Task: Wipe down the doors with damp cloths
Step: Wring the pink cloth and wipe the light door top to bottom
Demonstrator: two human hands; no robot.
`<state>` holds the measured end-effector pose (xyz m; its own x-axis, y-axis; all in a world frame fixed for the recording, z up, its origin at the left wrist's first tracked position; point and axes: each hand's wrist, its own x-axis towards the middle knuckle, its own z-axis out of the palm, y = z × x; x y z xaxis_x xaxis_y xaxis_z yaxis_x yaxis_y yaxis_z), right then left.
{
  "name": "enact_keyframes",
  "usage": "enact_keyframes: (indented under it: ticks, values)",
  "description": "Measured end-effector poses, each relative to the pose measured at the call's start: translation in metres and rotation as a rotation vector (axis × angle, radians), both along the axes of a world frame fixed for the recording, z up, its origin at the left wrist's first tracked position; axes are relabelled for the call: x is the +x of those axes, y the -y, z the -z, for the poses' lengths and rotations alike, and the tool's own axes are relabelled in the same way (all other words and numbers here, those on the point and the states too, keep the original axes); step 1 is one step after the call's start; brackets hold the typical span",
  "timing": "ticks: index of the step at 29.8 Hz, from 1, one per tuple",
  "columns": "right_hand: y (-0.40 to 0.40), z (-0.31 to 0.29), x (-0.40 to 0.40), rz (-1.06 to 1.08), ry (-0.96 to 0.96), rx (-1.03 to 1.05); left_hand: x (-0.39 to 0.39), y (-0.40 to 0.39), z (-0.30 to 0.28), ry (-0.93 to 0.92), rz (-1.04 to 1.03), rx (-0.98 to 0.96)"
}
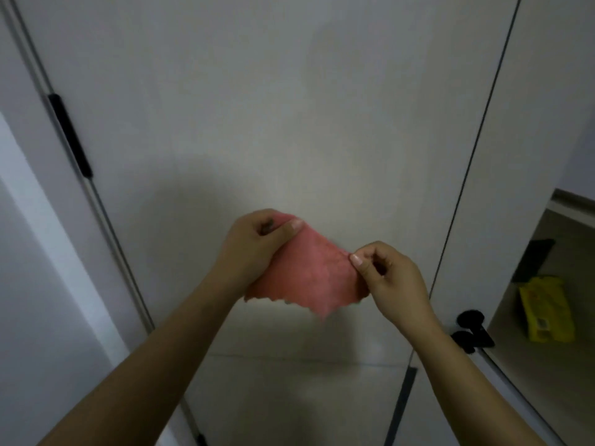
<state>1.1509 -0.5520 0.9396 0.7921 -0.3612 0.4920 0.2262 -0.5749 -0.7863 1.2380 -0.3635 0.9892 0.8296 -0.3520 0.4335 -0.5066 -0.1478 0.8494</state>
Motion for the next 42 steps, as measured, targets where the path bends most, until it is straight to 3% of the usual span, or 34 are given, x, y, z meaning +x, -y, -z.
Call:
enact_keyframes:
  ticks: [4,8,12,18,26,31,42]
  values:
    - [0.0,-0.032,0.036,0.195,0.402,-0.14,0.024,0.029,-0.067,0.208,-0.016,0.126]
    - [-0.018,-0.068,0.07,0.163,0.824,-0.185,0.042,0.056,-0.123,0.007,0.128,0.138]
    - [-0.035,-0.103,0.108,0.104,1.001,-0.17,0.057,0.064,-0.175,-0.099,0.246,0.226]
    - [-0.046,-0.162,0.16,0.171,1.098,-0.224,0.084,0.045,-0.246,-0.164,0.416,0.164]
    - [-0.09,-0.261,0.224,0.224,1.142,-0.388,0.114,0.002,-0.335,0.184,0.127,0.113]
    - [-0.123,-0.325,0.245,0.297,1.174,-0.458,0.121,-0.029,-0.387,0.339,0.064,0.009]
    - [-0.162,-0.44,0.284,0.39,1.099,-0.736,0.168,-0.088,-0.46,0.417,0.113,-0.4]
